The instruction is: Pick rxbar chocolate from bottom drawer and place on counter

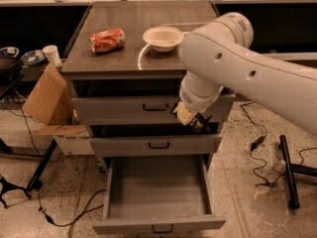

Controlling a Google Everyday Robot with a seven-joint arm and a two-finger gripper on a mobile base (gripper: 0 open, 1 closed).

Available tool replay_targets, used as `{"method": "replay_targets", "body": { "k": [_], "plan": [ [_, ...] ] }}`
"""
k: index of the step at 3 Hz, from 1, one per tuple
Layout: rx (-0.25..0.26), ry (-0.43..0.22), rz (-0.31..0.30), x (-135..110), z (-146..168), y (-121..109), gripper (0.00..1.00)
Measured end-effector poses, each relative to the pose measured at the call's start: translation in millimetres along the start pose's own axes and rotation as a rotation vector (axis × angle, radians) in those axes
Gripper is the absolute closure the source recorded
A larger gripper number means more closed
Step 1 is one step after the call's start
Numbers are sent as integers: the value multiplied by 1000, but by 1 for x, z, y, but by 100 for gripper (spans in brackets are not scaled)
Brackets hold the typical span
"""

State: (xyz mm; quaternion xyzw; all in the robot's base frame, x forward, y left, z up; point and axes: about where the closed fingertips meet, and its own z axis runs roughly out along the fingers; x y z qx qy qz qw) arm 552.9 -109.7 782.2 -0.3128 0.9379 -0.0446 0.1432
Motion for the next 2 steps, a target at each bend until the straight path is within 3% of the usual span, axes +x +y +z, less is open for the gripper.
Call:
{"method": "replay_targets", "body": {
  "k": [2],
  "plan": [
    [217, -129, 13, -51, -50, 2, 100]
  ]
}}
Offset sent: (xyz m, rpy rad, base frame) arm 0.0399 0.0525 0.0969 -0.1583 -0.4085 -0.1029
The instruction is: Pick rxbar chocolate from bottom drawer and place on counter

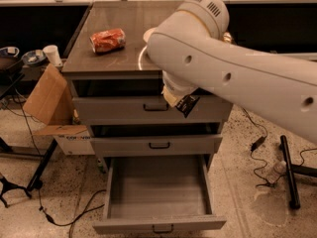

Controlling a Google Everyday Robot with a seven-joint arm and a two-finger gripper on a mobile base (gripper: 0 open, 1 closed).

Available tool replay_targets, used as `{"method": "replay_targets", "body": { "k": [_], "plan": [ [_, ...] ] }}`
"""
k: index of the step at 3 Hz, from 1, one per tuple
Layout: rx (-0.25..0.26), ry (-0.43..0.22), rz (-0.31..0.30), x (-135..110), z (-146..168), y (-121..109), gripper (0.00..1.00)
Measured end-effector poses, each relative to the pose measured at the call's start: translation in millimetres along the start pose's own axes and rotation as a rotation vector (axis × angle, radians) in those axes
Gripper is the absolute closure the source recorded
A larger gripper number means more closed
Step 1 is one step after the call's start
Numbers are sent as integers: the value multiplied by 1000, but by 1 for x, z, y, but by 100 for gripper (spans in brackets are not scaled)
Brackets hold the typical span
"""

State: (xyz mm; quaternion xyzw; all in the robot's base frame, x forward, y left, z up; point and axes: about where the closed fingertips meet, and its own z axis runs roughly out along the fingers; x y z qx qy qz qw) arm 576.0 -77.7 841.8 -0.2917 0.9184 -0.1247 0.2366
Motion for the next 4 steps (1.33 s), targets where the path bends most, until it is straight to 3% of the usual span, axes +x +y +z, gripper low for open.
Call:
{"method": "replay_targets", "body": {
  "k": [1, 2, 3, 4],
  "plan": [
    [95, -73, -2, -28, -8, 2, 100],
    [125, -124, -43, -61, -7, 10, 100],
    [107, -154, -123, -111, 2, 26, 100],
    [61, -155, -194, -140, 15, 36, 100]
  ]
}}
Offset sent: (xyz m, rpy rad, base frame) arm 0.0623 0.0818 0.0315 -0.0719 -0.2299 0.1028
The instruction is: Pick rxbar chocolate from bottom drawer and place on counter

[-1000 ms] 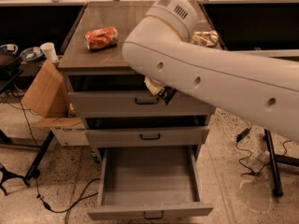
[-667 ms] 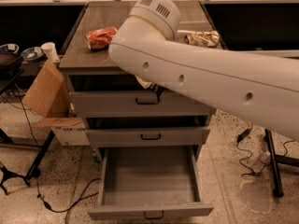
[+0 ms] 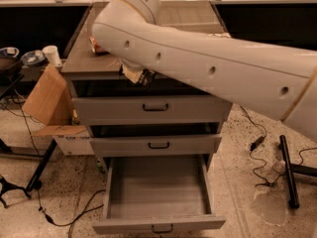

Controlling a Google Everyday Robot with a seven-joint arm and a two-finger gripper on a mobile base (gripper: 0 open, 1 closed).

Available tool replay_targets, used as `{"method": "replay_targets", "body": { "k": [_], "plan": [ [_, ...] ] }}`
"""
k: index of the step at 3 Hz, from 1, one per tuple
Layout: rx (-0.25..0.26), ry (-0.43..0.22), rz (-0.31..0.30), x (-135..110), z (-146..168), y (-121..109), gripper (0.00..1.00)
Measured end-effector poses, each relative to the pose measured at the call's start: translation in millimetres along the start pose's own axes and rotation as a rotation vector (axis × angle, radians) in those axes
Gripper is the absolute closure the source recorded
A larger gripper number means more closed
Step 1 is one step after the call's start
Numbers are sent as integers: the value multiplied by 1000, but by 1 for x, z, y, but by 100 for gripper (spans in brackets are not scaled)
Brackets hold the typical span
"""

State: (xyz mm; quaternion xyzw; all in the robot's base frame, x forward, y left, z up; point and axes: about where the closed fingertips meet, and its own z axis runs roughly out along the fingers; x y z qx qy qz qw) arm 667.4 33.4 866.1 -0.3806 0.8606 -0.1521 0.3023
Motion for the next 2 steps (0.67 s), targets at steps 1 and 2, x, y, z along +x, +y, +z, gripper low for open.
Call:
{"method": "replay_targets", "body": {
  "k": [1, 2],
  "plan": [
    [-15, -25, -68, -31, 5, 5, 100],
    [-9, -47, -124, -60, 3, 9, 100]
  ]
}}
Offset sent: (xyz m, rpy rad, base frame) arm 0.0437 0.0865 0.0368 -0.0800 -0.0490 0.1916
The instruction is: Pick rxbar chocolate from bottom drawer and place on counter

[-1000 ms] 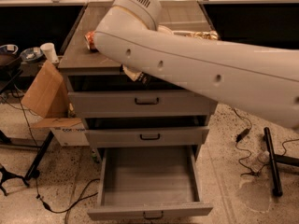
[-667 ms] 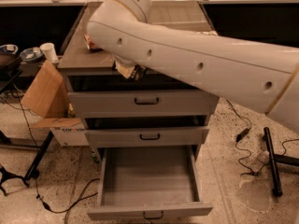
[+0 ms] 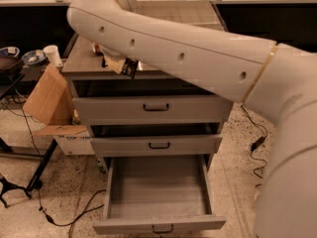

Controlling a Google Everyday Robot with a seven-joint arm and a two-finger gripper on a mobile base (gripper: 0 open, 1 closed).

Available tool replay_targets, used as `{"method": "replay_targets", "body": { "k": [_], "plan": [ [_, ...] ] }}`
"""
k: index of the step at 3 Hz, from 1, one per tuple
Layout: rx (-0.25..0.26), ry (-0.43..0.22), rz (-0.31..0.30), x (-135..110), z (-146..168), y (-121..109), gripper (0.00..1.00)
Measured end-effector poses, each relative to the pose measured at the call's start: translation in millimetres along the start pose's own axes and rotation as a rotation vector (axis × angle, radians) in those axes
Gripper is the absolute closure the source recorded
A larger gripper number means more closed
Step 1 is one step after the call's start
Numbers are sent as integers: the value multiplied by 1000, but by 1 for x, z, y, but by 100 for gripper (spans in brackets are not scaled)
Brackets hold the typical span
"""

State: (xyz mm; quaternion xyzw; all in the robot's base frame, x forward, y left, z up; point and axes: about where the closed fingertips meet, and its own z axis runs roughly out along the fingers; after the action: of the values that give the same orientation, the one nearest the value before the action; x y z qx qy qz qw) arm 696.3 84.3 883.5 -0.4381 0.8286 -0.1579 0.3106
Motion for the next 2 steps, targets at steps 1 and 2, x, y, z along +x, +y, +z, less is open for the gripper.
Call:
{"method": "replay_targets", "body": {
  "k": [1, 2],
  "plan": [
    [8, -16, -46, -29, 2, -1, 100],
    [0, -17, -85, -49, 21, -2, 100]
  ]
}}
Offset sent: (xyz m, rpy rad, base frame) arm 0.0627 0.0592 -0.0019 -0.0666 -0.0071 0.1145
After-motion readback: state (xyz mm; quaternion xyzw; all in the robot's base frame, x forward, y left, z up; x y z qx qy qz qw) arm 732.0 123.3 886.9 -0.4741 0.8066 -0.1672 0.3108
